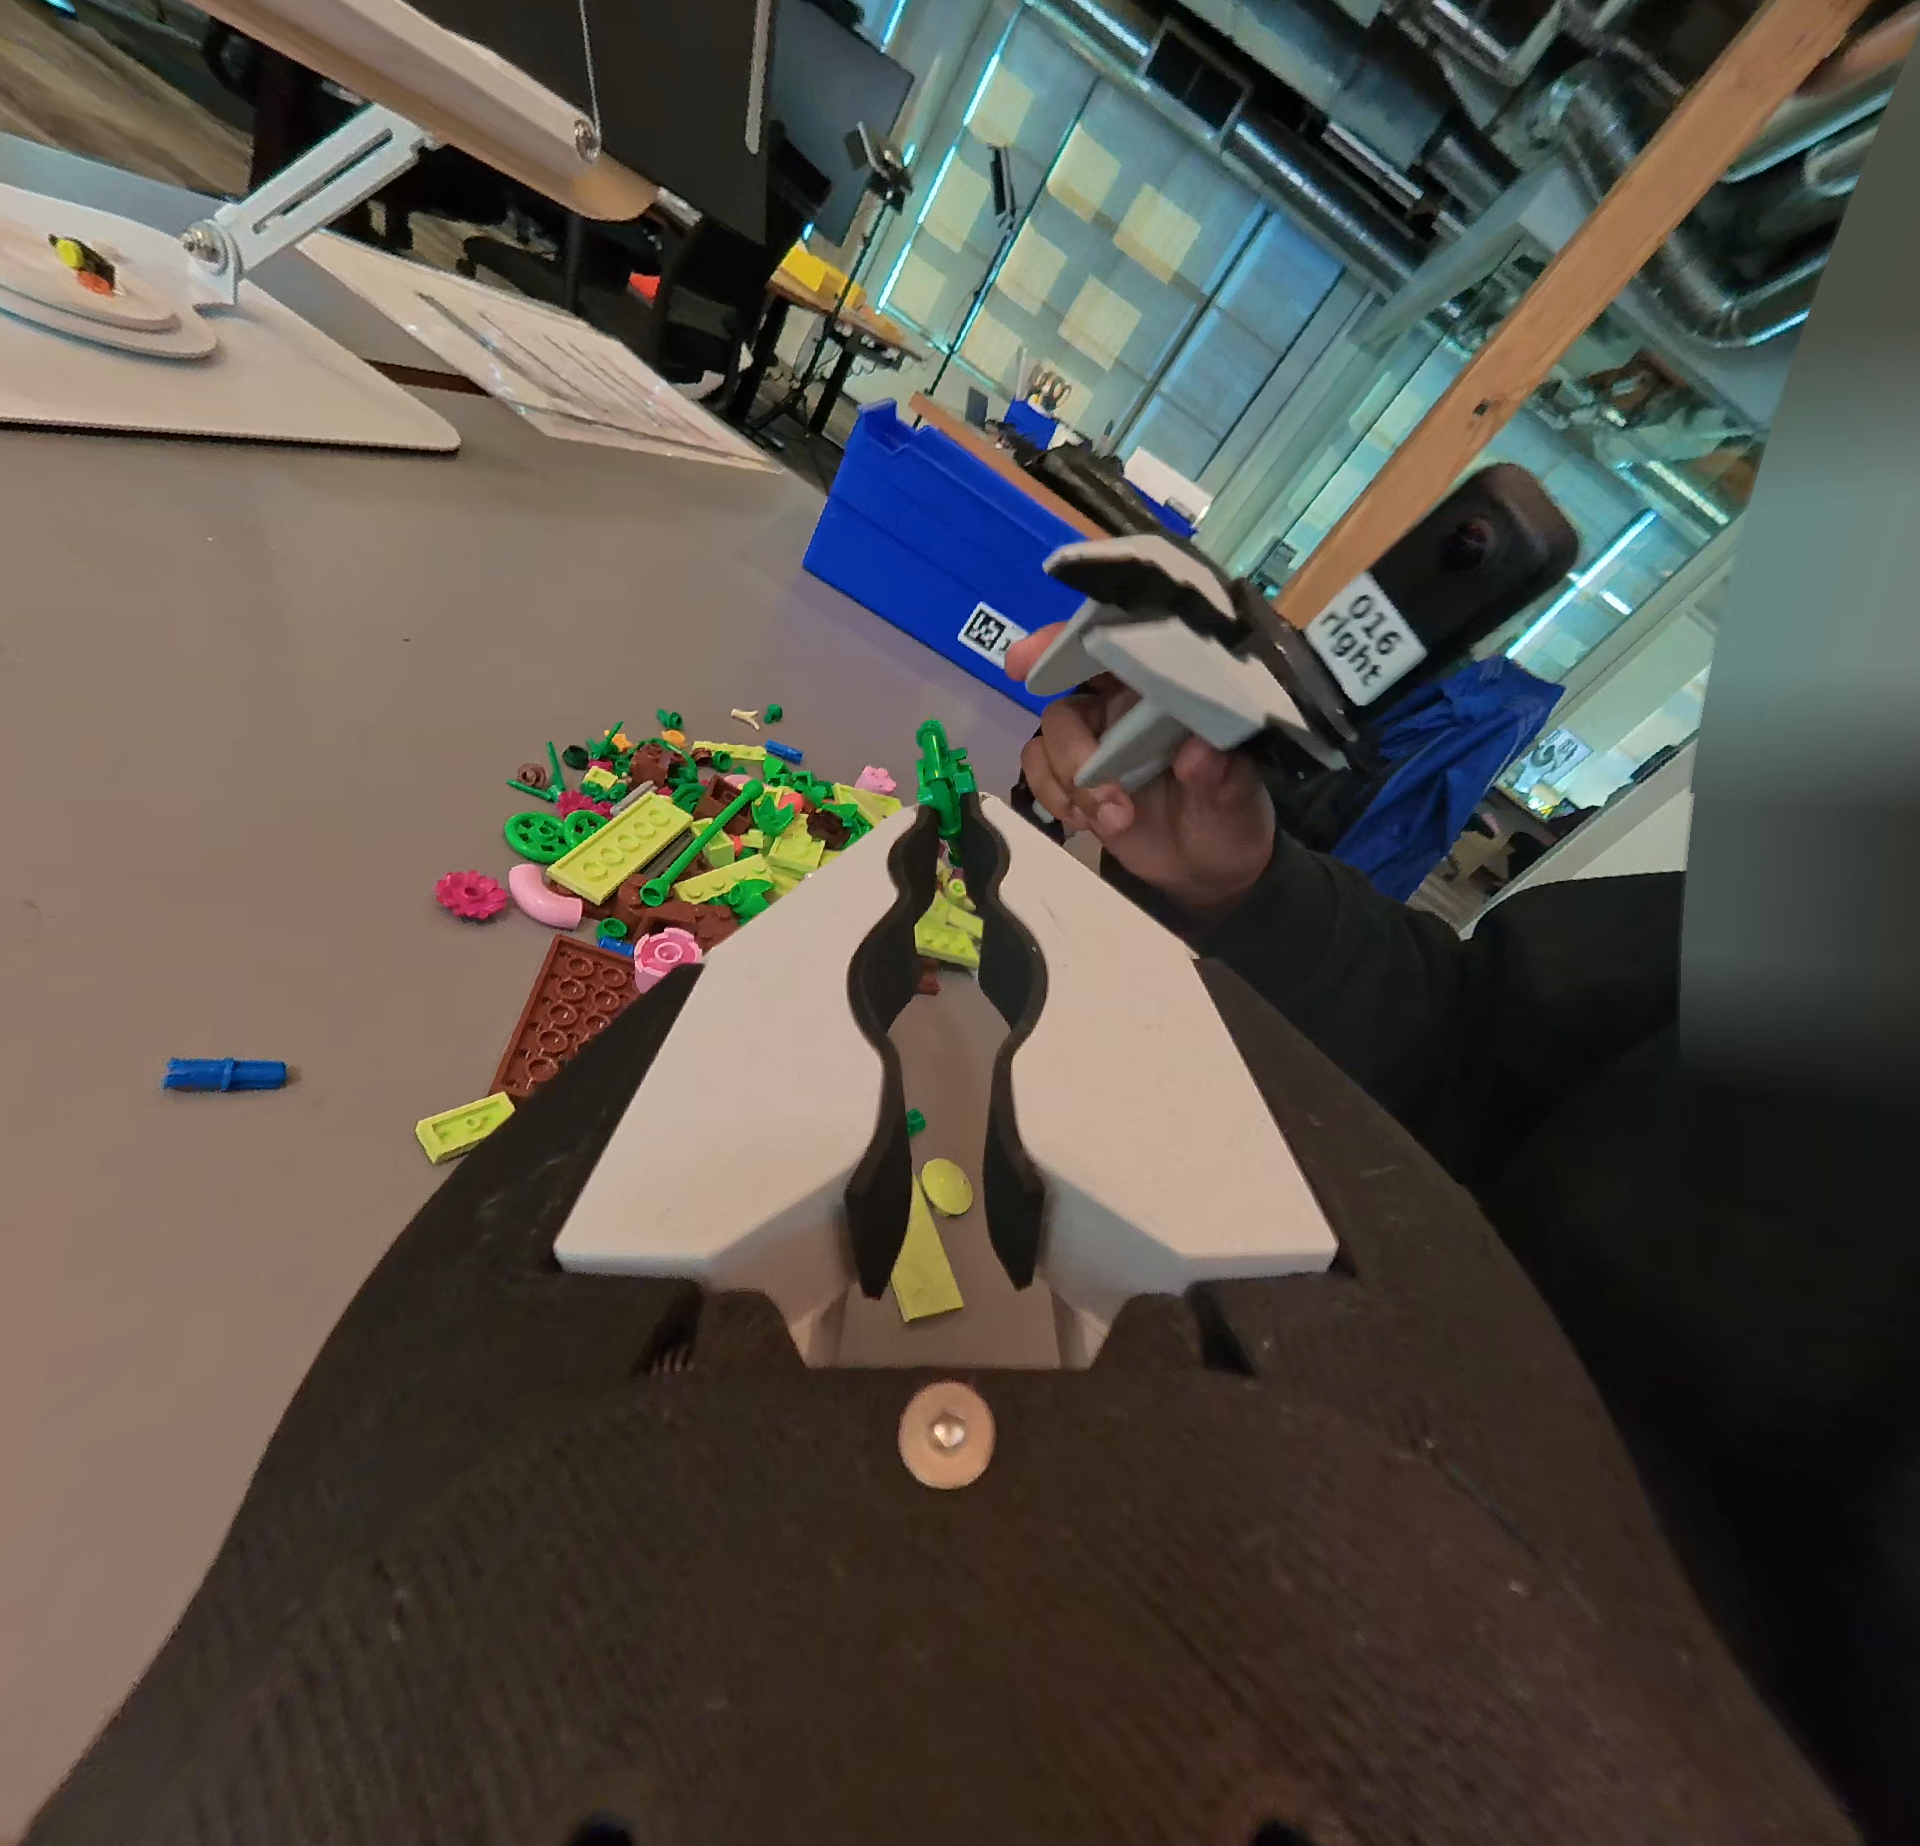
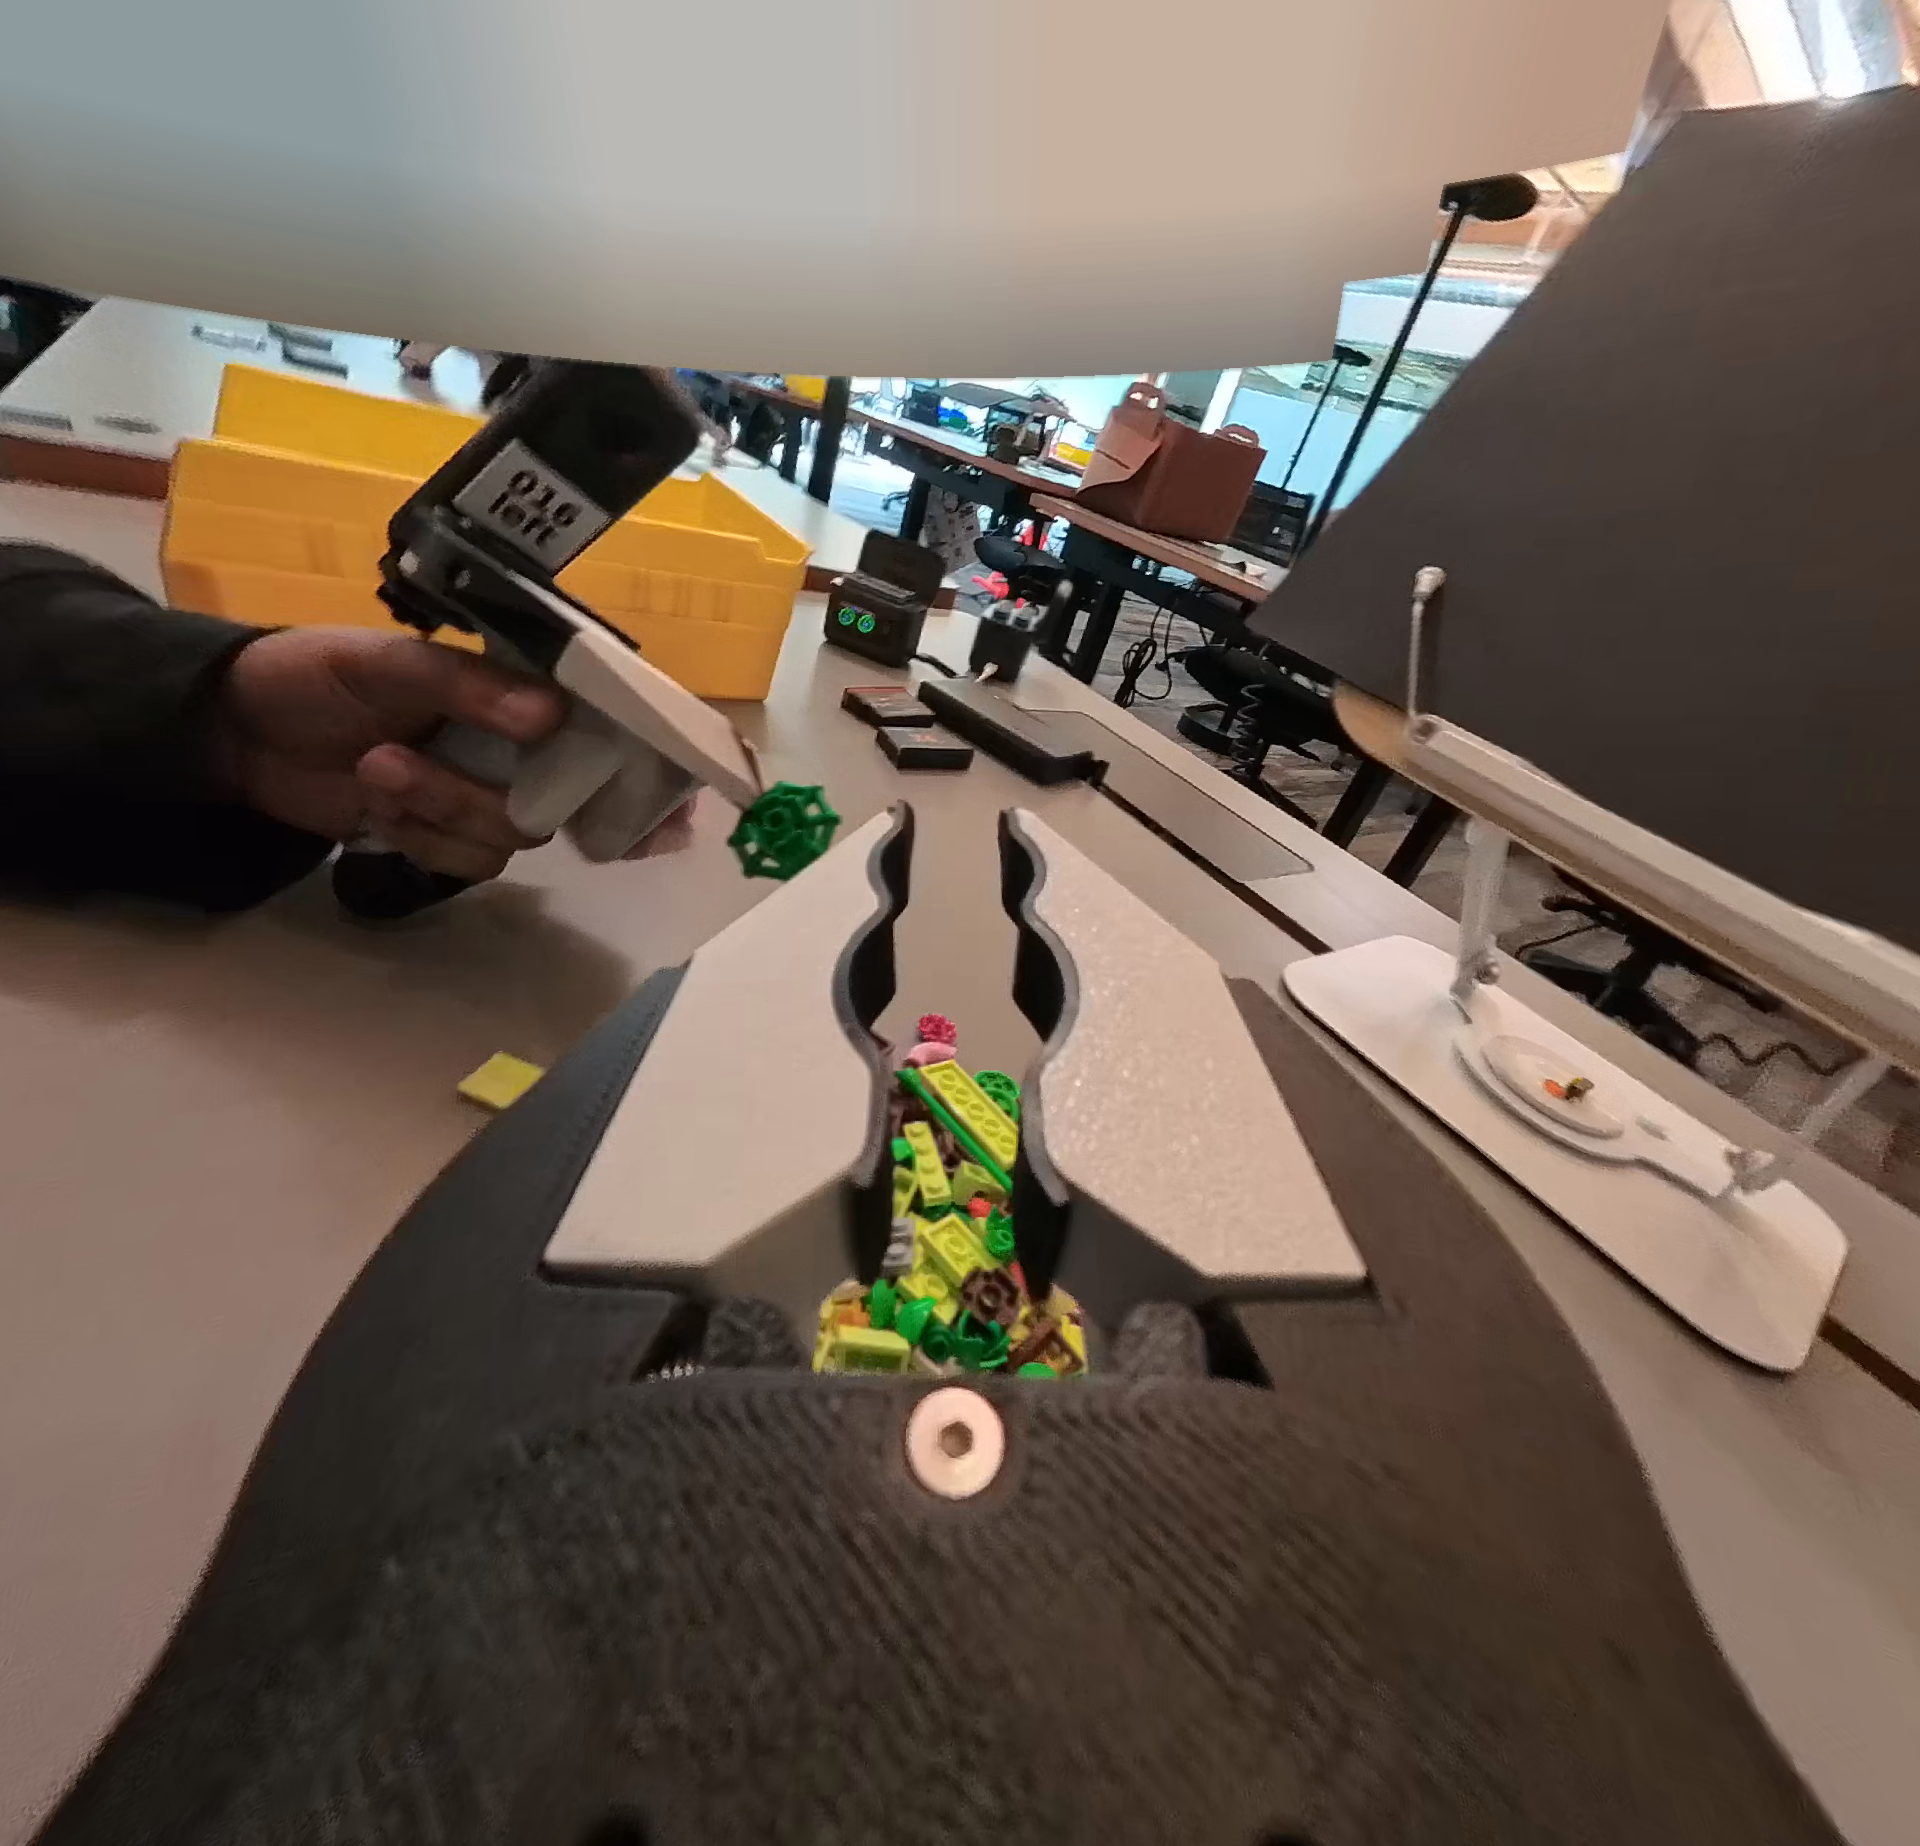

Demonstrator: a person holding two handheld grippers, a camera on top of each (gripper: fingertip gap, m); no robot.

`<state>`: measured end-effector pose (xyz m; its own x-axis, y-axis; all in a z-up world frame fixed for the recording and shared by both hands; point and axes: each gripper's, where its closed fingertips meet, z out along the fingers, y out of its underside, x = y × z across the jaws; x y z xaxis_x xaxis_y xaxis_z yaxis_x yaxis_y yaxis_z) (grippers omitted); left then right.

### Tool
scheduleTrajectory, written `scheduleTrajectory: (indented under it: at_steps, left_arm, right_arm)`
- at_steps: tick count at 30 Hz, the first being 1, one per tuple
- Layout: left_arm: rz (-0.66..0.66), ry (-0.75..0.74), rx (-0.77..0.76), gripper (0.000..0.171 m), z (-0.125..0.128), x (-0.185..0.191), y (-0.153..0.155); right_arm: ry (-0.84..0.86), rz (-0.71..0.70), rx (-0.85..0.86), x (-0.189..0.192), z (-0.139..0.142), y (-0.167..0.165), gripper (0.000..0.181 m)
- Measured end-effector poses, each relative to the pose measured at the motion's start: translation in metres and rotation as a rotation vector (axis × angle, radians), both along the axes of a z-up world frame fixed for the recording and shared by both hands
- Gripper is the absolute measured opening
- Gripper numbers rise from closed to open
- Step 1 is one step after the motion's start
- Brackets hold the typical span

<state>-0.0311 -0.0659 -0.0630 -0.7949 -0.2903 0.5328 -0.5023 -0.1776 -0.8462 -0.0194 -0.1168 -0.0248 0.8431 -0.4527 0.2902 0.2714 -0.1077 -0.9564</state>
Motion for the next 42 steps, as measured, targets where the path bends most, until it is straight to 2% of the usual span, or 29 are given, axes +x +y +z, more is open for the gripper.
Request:
scheduleTrajectory:
  at_steps: [7,11,24,42]
  left_arm:
    - [0.017,-0.068,0.135,0.001,-0.012,-0.002,-0.006]
    - [0.003,-0.103,0.184,0.001,-0.016,-0.007,-0.012]
    - [-0.018,-0.15,0.235,0.001,-0.019,-0.015,-0.02]
    - [0.004,-0.148,0.235,0.001,-0.019,-0.014,-0.02]
  right_arm:
    - [-0.098,0.033,-0.264,-0.017,-0.038,0.027,0.02]
    - [-0.173,0.014,-0.353,-0.019,-0.045,0.03,0.02]
    - [-0.261,0.005,-0.457,-0.024,-0.055,0.035,0.016]
    - [-0.288,-0.019,-0.473,-0.024,-0.057,0.036,0.012]
